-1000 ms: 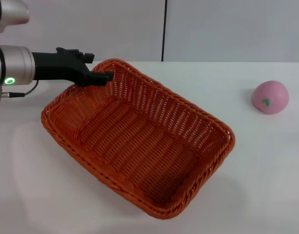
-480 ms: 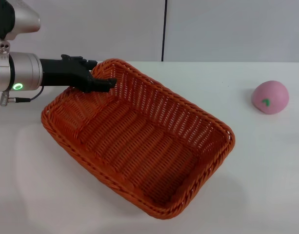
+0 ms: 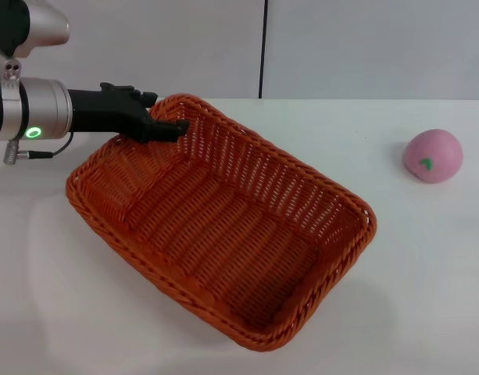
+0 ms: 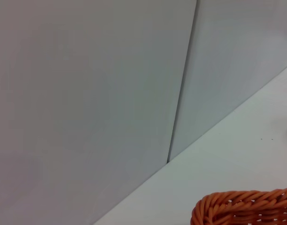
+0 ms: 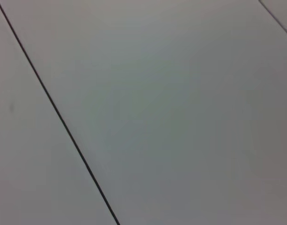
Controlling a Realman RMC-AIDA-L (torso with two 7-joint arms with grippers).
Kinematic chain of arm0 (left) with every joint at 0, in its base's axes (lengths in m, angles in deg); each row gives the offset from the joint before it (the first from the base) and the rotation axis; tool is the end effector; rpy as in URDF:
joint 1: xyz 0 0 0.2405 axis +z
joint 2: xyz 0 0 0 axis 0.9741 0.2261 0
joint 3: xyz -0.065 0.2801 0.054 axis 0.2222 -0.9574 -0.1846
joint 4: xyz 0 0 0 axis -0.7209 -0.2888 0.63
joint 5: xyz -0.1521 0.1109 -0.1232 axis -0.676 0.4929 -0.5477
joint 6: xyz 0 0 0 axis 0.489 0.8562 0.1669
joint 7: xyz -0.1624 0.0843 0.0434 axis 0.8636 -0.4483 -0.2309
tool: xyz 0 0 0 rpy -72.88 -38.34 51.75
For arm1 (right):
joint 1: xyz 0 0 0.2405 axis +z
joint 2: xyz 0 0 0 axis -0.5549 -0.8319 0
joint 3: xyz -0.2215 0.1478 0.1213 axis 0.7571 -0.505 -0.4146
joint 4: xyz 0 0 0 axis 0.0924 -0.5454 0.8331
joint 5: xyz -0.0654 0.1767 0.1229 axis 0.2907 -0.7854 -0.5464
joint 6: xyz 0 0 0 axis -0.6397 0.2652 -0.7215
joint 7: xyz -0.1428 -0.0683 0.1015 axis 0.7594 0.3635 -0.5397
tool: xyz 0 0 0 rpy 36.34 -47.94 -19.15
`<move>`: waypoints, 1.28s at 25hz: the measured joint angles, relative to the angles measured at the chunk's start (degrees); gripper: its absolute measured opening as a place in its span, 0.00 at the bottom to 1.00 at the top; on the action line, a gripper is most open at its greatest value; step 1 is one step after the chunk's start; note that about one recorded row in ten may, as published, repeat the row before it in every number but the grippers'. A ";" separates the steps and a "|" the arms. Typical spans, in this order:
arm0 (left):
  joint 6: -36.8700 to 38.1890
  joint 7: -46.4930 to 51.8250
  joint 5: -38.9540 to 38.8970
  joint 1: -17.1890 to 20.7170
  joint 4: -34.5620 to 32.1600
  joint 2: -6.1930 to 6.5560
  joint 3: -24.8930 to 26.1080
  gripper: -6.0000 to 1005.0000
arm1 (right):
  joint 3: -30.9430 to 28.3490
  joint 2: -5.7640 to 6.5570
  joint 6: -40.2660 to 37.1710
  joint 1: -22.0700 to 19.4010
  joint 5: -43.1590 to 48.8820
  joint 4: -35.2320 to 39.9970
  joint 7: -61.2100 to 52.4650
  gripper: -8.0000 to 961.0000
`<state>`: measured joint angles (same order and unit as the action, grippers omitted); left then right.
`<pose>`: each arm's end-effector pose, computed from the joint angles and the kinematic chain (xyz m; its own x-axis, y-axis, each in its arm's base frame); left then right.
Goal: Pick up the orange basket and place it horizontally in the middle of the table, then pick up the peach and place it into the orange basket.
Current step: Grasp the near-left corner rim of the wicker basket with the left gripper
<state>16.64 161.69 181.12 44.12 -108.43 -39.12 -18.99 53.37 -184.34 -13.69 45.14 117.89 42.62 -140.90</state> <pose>-0.2750 0.4493 -0.0528 0.8633 0.4268 0.2692 0.5041 -0.7531 -0.4227 0.4535 0.2616 0.0888 0.2645 0.3315 -0.9056 -0.9635 0.0504 -0.2630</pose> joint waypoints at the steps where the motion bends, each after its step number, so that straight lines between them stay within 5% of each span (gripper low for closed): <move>1: 0.00 0.00 0.00 0.00 0.00 0.00 0.00 0.74 | -0.01 0.00 0.17 0.00 0.00 0.00 0.00 0.71; 9: 1.13 4.51 5.25 -1.91 -1.43 0.26 -0.10 0.73 | -0.02 0.01 0.96 0.03 0.00 0.00 0.00 0.71; 10: 2.05 8.20 10.60 -3.77 -2.71 0.08 -0.85 0.73 | -0.02 0.00 1.16 0.09 0.00 -0.06 0.00 0.71; 15: 2.26 9.92 12.78 -5.12 -3.13 0.01 -1.54 0.58 | -0.02 0.00 1.68 0.20 0.00 -0.42 0.21 0.71; 29: 3.10 12.19 13.31 -5.76 -6.25 0.00 -2.24 0.45 | -2.08 0.28 2.83 0.05 0.00 0.04 0.16 0.71; 32: 3.26 12.23 13.34 -5.77 -6.24 0.05 -2.28 0.32 | -2.75 0.34 2.90 0.00 0.00 0.09 0.15 0.71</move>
<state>19.89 173.93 194.45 38.36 -114.67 -39.06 -21.27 50.62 -184.00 -10.79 45.14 117.89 42.72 -140.75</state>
